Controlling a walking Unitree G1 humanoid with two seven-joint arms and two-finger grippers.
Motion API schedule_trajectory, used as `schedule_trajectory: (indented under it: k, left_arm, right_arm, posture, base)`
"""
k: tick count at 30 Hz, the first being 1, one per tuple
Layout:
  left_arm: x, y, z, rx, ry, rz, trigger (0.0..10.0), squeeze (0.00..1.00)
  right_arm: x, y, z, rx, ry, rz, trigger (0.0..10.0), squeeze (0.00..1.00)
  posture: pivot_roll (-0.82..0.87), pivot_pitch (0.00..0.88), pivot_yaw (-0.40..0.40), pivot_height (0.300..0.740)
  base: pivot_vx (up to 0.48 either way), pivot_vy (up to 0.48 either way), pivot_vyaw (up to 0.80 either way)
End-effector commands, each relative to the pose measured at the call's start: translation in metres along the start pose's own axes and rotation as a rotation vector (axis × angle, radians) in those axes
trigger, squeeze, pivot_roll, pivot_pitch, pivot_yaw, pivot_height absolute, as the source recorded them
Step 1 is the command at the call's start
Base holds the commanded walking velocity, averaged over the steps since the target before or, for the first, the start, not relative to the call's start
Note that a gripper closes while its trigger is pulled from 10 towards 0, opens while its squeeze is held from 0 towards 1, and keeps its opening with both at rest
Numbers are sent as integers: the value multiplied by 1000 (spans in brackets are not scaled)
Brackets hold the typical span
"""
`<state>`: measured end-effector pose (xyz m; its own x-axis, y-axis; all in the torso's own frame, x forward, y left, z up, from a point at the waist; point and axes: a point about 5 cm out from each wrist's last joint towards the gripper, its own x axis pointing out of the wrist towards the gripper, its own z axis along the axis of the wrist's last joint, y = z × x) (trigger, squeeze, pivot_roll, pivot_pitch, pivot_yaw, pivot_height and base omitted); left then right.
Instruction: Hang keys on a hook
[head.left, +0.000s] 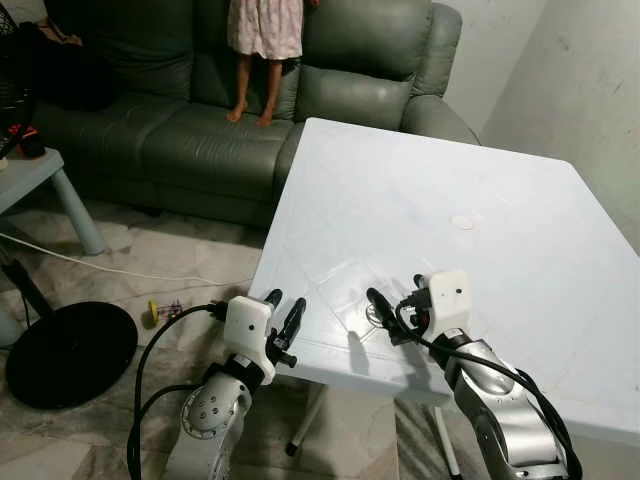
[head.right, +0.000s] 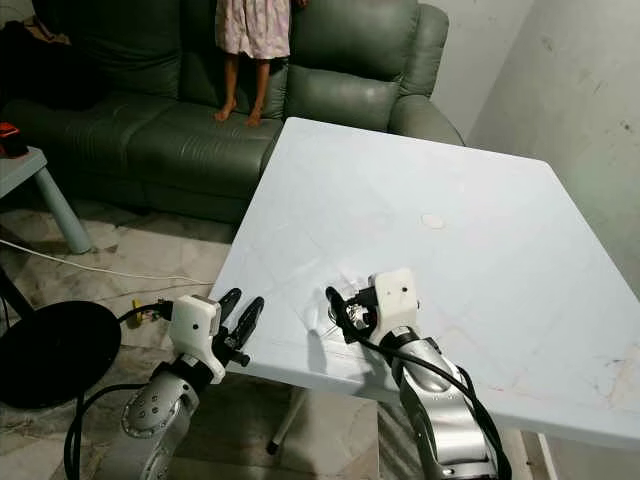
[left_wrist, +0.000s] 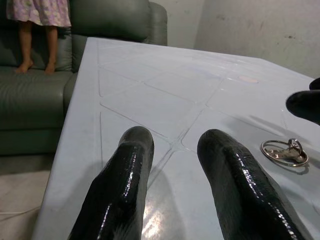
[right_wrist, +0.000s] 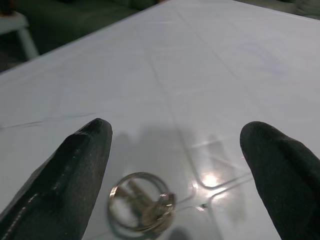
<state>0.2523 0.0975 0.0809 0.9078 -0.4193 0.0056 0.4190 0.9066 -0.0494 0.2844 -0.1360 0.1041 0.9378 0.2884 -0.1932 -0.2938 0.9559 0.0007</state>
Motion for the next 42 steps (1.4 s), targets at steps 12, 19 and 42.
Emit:
schedule_trajectory:
  k: [12,19,42]
  left_arm:
    - [2,-5,4,6,-4,-7,10000,0]
    - [2,-3,5,8,-7,-3,10000,0]
    - [1,-5,4,20,-6,6,10000,0]
  right_arm:
    - [-2,-2,-7,-68,90,-89,10000,0]
    - [-2,2,-16,-126,144,-88,10000,0]
    - [4,21,-14,-5,172,-132,5961,0]
  posture:
    - [128,0,-121,740]
    - [129,0,-121,740]
    - [133,0,-126,740]
  base:
    - [0,0,0]
    - [0,0,0]
    - [0,0,0]
